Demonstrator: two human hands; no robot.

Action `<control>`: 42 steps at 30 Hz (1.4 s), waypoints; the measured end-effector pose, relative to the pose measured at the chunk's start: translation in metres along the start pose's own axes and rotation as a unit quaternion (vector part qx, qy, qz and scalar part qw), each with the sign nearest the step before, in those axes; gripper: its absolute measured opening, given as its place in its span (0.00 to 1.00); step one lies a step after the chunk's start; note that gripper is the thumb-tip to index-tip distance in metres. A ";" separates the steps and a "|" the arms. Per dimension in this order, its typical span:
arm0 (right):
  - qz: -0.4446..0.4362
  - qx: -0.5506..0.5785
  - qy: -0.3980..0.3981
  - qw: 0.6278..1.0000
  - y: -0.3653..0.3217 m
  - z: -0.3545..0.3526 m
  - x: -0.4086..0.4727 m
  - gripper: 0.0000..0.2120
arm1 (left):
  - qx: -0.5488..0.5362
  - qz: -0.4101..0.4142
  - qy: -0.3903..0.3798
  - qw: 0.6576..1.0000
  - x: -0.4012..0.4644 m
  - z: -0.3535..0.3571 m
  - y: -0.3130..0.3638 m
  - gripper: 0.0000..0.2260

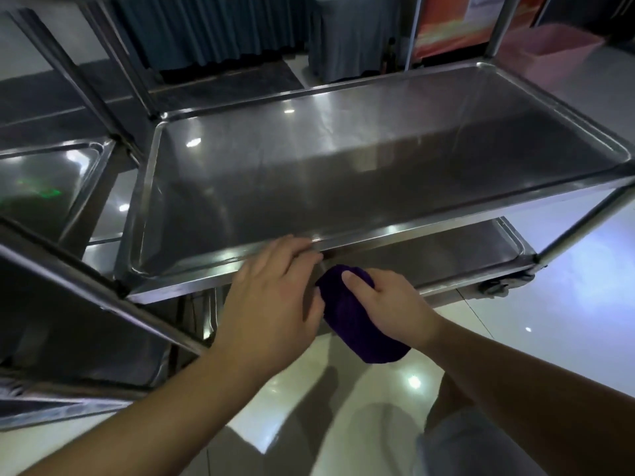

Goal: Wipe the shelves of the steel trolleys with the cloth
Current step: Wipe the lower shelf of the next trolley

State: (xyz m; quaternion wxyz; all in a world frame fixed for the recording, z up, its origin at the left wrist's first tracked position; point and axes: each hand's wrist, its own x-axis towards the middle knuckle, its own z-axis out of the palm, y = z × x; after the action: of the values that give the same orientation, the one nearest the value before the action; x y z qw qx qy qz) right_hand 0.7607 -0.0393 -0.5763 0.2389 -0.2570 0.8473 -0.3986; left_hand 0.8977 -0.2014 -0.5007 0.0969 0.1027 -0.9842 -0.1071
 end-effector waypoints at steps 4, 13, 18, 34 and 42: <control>-0.005 -0.011 -0.024 1.000 -0.008 0.018 0.018 0.21 | 0.022 0.009 -0.053 0.998 -0.028 0.014 -0.020 0.20; -0.003 -0.066 -0.037 0.997 -0.001 0.062 0.059 0.29 | 0.025 -0.062 -0.128 0.989 -0.058 0.069 -0.079 0.19; 0.032 -0.005 -0.041 0.999 0.010 0.091 0.080 0.27 | 0.014 -0.086 -0.142 0.986 -0.078 0.106 -0.115 0.20; -0.023 0.058 0.118 0.991 -0.002 0.181 0.136 0.24 | -0.134 -0.364 -0.035 0.921 -0.145 0.152 -0.199 0.08; -0.220 -0.143 0.047 0.964 -0.003 0.264 0.113 0.24 | -0.325 -0.406 0.185 0.834 -0.103 0.148 -0.213 0.16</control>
State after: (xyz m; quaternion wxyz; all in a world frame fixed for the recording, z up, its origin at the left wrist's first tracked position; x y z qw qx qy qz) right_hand 0.8375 -0.2576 -0.7466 0.0655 -0.4494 0.8286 -0.3273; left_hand 1.0039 -0.3536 -0.7095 0.2530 0.4739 -0.7260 -0.4293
